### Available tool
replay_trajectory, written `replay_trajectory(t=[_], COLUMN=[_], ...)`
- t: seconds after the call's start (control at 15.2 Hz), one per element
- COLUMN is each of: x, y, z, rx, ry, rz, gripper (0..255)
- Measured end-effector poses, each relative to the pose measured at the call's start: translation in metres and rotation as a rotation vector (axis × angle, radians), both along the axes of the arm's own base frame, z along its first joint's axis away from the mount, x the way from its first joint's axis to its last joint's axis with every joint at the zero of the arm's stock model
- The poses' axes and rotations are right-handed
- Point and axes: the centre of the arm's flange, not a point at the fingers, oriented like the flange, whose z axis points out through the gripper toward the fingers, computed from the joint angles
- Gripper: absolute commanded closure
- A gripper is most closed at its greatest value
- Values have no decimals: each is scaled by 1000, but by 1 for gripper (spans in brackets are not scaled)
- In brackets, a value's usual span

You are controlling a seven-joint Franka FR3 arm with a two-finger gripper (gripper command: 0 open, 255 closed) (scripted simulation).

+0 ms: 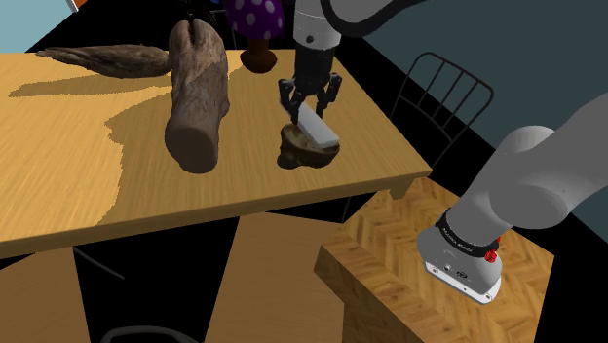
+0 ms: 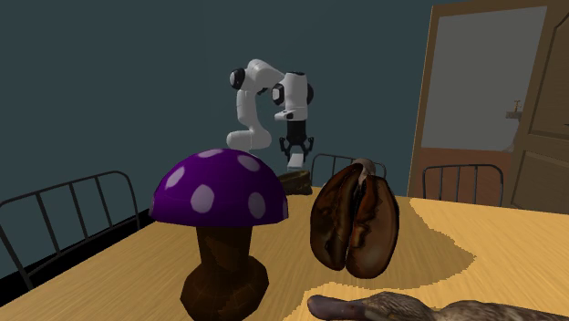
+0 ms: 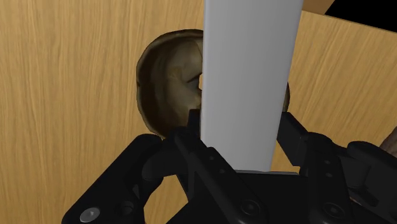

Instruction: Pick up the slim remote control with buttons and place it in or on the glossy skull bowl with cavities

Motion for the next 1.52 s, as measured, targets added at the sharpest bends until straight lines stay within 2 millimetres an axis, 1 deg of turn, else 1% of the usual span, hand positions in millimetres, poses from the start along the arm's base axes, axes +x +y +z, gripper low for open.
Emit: replay_trajectory(t=[0.4, 0.79, 0.86, 1.25, 1.39, 1.52], x=[0, 0, 0, 0, 0, 3], y=[0, 0, 0, 0, -1, 2], z=[-29, -32, -32, -33, -17, 7], rx=[0, 1, 1, 0, 1, 1], ry=[0, -2, -2, -1, -2, -2], rz=[0, 0, 0, 0, 0, 0], gripper=[255, 255, 0, 0, 0, 0])
